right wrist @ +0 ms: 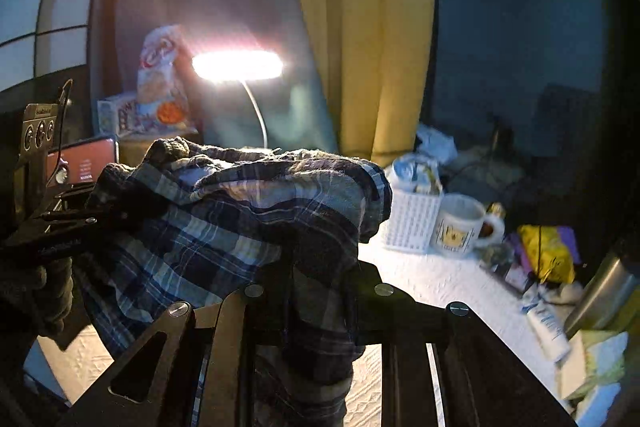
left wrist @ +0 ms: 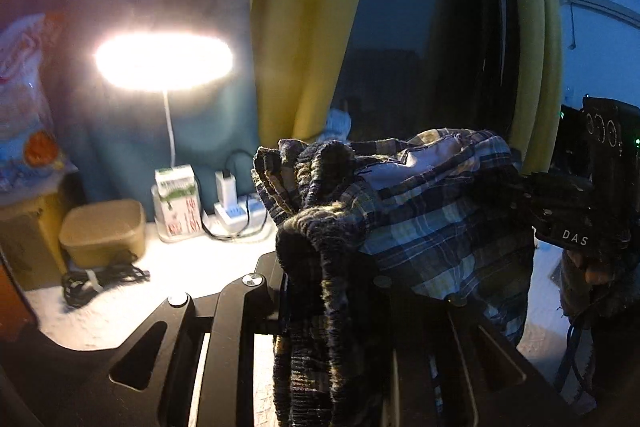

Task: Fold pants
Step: 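Lift the pants off the bedspread with both grippers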

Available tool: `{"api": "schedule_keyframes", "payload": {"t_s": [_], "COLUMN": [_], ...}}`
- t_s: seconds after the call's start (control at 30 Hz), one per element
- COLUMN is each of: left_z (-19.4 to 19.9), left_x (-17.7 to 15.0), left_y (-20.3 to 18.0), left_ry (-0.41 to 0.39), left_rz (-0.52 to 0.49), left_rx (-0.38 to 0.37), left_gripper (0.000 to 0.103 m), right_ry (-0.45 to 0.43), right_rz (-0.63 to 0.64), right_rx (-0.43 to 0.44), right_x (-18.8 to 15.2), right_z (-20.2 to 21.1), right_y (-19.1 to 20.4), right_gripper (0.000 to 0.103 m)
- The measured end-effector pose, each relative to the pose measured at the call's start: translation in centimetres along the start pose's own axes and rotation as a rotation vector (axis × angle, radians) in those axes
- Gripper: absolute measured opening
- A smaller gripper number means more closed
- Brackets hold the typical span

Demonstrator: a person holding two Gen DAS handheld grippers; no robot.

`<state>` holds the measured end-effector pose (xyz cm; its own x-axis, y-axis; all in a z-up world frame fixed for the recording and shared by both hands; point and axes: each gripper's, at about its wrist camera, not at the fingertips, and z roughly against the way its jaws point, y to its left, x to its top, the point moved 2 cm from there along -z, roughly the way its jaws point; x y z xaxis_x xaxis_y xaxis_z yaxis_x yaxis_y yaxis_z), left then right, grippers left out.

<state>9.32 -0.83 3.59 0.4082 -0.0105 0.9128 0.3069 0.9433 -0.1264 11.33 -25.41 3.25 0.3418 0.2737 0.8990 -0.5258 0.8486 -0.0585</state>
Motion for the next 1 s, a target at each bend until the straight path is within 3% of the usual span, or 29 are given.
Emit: {"api": "schedule_keyframes", "payload": {"t_s": [0.47,0.7,1.0], "left_z": [9.6,14.4,18.9], "left_x": [2.5,1.8,-0.3], "left_y": [-0.3,1.9,5.9], "left_ry": [-0.186,-0.213,-0.185], "left_rz": [-0.025,-0.011,0.008], "left_rx": [0.077,0.162,0.284], "left_gripper": [0.018,0.018,0.018], "right_ry": [-0.164,-0.205,-0.202], "right_rz": [0.095,0.130,0.184], "right_rx": [-0.002,0.054,0.159], "right_x": [4.7,6.1,6.8], "right_z": [7.6,8.7,7.2], "right_y": [5.7,10.3,16.9], "right_gripper": [0.020,0.020,0.020]}}
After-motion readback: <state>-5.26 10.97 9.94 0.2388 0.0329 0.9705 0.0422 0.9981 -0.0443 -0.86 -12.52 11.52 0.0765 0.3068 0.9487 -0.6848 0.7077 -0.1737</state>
